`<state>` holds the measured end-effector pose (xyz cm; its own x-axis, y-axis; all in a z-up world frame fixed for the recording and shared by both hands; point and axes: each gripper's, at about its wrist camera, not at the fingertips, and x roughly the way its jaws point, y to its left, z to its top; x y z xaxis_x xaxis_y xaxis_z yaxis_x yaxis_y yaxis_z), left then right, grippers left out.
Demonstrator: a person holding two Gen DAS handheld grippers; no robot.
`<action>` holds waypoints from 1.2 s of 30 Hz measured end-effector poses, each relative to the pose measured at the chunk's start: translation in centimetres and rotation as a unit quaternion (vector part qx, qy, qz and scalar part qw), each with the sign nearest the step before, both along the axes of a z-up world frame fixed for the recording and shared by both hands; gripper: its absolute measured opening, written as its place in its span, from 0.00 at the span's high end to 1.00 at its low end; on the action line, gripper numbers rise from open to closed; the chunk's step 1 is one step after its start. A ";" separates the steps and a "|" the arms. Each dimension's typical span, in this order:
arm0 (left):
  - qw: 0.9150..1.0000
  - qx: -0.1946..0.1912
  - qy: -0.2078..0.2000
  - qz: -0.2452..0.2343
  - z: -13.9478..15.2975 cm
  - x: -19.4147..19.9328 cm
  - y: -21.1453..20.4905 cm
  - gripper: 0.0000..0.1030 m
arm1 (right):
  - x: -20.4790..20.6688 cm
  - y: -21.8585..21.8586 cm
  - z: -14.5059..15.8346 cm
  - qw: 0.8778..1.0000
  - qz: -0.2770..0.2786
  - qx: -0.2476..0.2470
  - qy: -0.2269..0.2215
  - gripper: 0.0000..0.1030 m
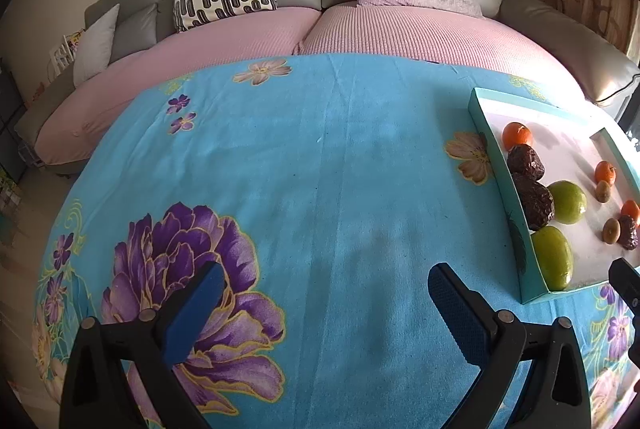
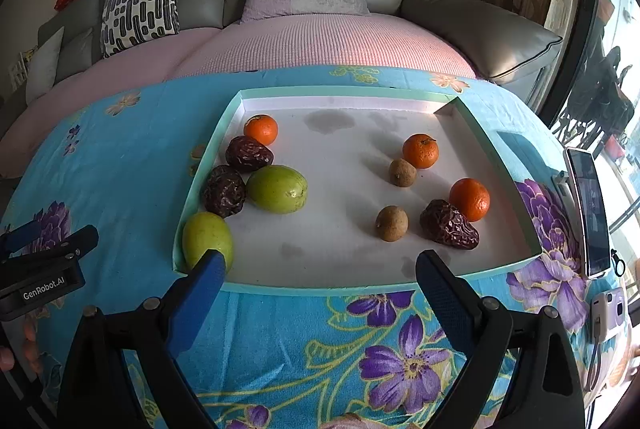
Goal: Organize fruits
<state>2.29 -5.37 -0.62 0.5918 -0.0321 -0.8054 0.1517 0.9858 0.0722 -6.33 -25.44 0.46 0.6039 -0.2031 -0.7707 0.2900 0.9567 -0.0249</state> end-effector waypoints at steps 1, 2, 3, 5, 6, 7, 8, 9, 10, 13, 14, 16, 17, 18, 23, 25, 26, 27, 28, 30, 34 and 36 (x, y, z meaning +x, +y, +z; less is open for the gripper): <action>1.000 -0.001 0.000 -0.001 0.1 0.0 -0.1 0.00 | 0.0 0.0 0.0 1.000 0.001 0.000 0.000 0.06; 1.000 -0.001 0.000 -0.002 0.1 -0.1 -0.1 0.00 | 0.0 0.1 0.0 1.000 0.002 -0.001 0.001 0.06; 1.000 0.000 0.000 -0.003 0.1 -0.1 -0.1 0.00 | 0.0 0.1 0.0 1.000 0.002 -0.001 0.001 0.06; 1.000 0.000 0.001 -0.005 0.1 -0.1 -0.2 0.00 | 0.1 0.2 0.0 1.000 0.003 -0.001 0.002 0.06; 1.000 0.000 0.003 -0.005 0.0 -0.1 -0.2 0.00 | 0.1 0.2 0.0 1.000 0.004 -0.002 0.002 0.06; 1.000 0.000 0.005 -0.005 0.0 0.0 -0.2 0.00 | 0.1 0.2 0.0 1.000 0.004 -0.002 0.002 0.06; 1.000 0.000 0.006 -0.005 -0.1 0.0 -0.2 0.00 | 0.1 0.3 0.0 1.000 0.005 -0.002 0.002 0.06; 1.000 0.000 0.006 -0.005 -0.1 0.0 -0.2 0.00 | 0.1 0.3 0.0 1.000 0.005 -0.002 0.003 0.07; 1.000 0.000 0.007 -0.005 -0.1 0.0 -0.2 0.00 | 0.2 0.3 0.0 1.000 0.006 -0.003 0.003 0.06; 1.000 -0.001 0.008 -0.005 -0.1 -0.1 -0.2 0.00 | 0.1 0.4 0.0 1.000 0.006 -0.003 0.003 0.06; 1.000 -0.001 0.009 -0.005 -0.1 -0.1 -0.2 0.00 | 0.1 0.4 0.0 1.000 0.007 -0.003 0.003 0.06; 1.000 -0.001 0.010 -0.006 -0.1 -0.1 -0.2 0.00 | 0.2 0.4 0.0 1.000 0.006 -0.003 0.003 0.06; 1.000 -0.001 0.011 -0.006 -0.2 -0.1 -0.2 0.00 | 0.2 0.4 0.0 1.000 0.006 -0.003 0.004 0.07; 1.000 -0.001 0.012 -0.006 -0.2 -0.1 -0.2 0.00 | 0.2 0.4 0.0 1.000 0.006 -0.003 0.003 0.06; 1.000 -0.006 0.017 -0.007 -0.3 -0.1 -0.2 0.00 | 0.2 0.5 -0.1 1.000 0.006 -0.003 0.004 0.06; 1.000 -0.005 0.016 -0.006 -0.3 -0.1 -0.2 0.00 | 0.2 0.5 -0.1 1.000 0.006 -0.003 0.004 0.06; 1.000 -0.004 0.016 -0.006 -0.3 -0.1 -0.2 0.00 | 0.1 0.5 -0.1 1.000 0.006 -0.003 0.004 0.06; 1.000 -0.003 0.016 -0.006 -0.3 -0.1 -0.2 0.00 | 0.2 0.5 -0.1 1.000 0.006 -0.003 0.004 0.06; 1.000 -0.002 0.015 -0.006 -0.3 -0.1 -0.2 0.00 | 0.2 0.5 -0.1 1.000 0.006 -0.003 0.004 0.06; 1.000 0.000 0.015 -0.006 -0.2 -0.1 -0.3 0.00 | 0.2 0.5 -0.1 1.000 0.006 -0.003 0.004 0.06; 1.000 0.005 0.013 -0.004 -0.2 -0.2 -0.3 0.00 | 0.1 0.5 -0.2 1.000 0.007 -0.003 0.006 0.06; 1.000 0.007 0.012 -0.004 -0.2 -0.2 -0.4 0.00 | 0.1 0.5 -0.2 1.000 0.007 -0.003 0.006 0.06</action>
<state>2.08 -5.74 -0.82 0.5724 -0.0246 -0.8196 0.1613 0.9834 0.0831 -6.21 -24.91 0.22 0.5975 -0.1997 -0.7766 0.2762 0.9605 -0.0344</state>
